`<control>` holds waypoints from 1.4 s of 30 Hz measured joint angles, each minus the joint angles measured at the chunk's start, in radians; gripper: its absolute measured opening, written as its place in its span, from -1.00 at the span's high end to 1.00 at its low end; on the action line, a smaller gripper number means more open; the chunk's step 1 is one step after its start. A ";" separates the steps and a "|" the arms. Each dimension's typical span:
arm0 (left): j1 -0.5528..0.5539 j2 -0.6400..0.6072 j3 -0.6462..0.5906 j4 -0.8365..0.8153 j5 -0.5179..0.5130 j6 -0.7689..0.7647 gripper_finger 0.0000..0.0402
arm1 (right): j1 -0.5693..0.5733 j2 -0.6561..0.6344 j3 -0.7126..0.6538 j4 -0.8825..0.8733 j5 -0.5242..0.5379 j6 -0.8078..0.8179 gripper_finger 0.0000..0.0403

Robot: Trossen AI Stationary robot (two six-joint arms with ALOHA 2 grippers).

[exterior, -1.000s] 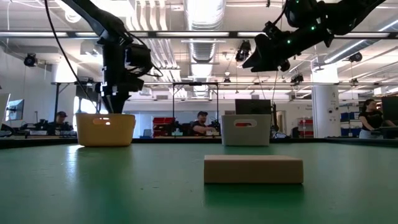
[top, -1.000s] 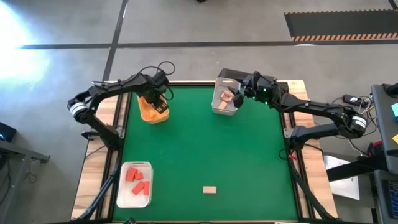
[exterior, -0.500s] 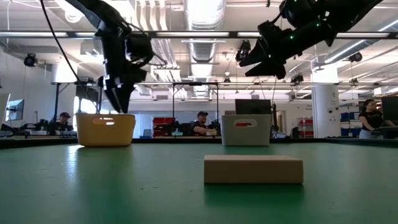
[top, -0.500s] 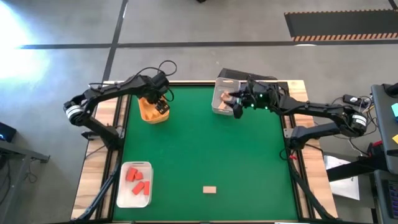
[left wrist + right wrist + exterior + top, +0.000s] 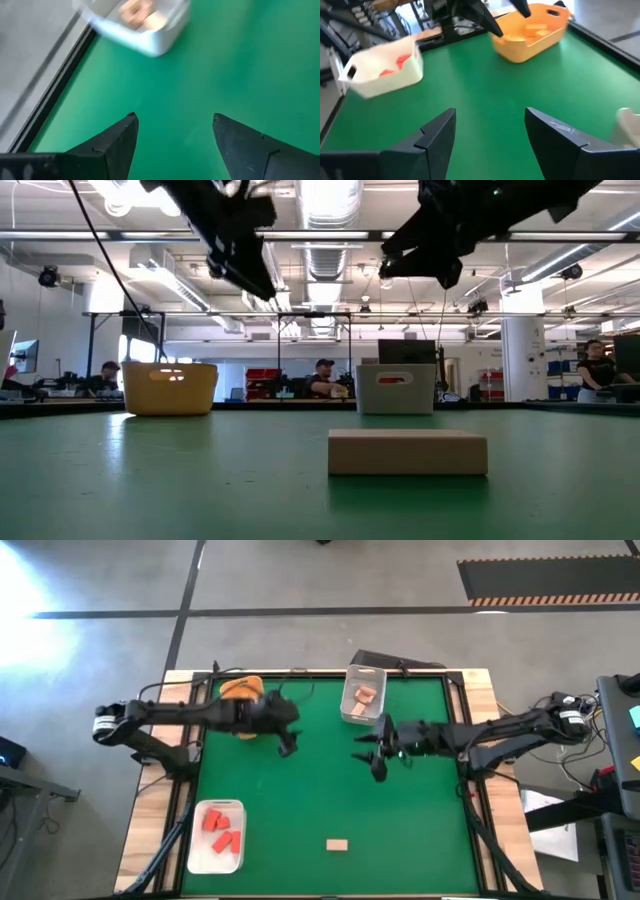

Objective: Sort & place blocks by color
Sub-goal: Put the brown block into the gray bin

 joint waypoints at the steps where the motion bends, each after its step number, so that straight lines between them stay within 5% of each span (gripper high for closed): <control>1: -0.040 0.000 -0.001 0.018 -0.019 0.000 -0.19 | 0.041 0.010 0.000 0.002 0.034 0.004 -0.11; 7: -0.243 0.004 -0.013 0.148 -0.074 -0.018 -0.19 | 0.240 0.094 0.000 0.033 0.217 0.061 -0.11; 15: -0.409 0.003 -0.090 0.390 -0.110 -0.022 -0.19 | 0.363 0.231 0.000 0.213 0.230 0.071 -0.11; 25: -0.455 0.001 -0.208 0.609 -0.113 -0.022 -0.19 | 0.377 0.359 0.037 0.276 0.222 0.088 -0.11; 42: -0.455 0.002 -0.221 0.614 -0.113 -0.015 -0.19 | 0.382 0.568 0.412 -0.175 0.221 -0.082 -0.11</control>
